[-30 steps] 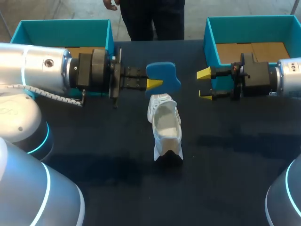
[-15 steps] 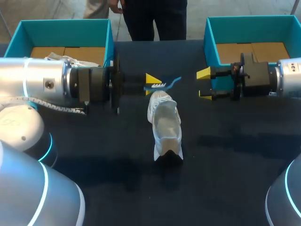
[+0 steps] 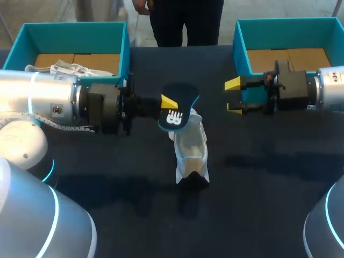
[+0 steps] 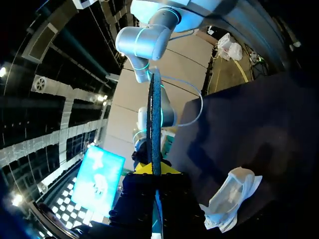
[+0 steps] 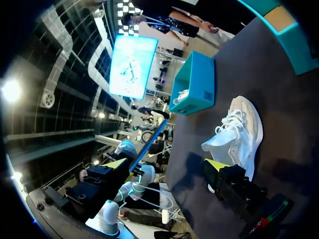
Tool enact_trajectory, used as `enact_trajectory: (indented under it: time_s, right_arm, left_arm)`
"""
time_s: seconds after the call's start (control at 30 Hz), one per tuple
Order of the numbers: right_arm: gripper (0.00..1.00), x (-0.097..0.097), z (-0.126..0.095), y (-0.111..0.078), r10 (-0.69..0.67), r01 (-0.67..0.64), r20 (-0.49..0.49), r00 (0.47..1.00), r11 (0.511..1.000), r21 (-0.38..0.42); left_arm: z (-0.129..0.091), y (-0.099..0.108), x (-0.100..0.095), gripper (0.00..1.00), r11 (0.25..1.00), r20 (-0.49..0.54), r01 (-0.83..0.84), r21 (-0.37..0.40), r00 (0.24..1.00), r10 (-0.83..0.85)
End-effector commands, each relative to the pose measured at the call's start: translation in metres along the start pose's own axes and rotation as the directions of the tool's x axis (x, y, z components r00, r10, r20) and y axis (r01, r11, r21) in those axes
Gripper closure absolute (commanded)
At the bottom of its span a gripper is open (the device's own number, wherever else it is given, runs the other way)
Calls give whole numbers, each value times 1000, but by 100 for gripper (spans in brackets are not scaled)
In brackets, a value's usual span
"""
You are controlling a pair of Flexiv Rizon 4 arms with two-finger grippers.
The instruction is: Take the shoe out of the shoebox, open the shoe tongue, remove and reinsert the insole, then place the shoe into the shoebox
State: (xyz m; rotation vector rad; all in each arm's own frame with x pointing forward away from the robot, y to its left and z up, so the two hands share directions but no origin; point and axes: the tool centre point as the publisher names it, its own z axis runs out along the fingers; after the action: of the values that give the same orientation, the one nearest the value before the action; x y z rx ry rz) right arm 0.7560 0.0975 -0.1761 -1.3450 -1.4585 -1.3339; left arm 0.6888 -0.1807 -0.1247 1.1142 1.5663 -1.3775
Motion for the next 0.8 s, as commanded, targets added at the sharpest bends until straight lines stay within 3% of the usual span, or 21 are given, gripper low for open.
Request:
enact_trajectory:
  time_s: [0.03, 0.3, 0.8]
  right_arm:
    - [0, 2, 3, 2, -3, 3, -8, 1000, 1000, 21]
    - [0, 13, 15, 7, 18, -16, -21, 1000, 997, 81]
    - [0, 24, 43, 4, 59, -54, -31, 998, 989, 140]
  left_arm:
    - [4, 9, 8, 100, 998, 1, -66, 10, 998, 66]
    - [12, 19, 17, 100, 981, -16, -196, -4, 981, 196]
    - [43, 37, 14, 100, 945, 20, -326, -34, 945, 327]
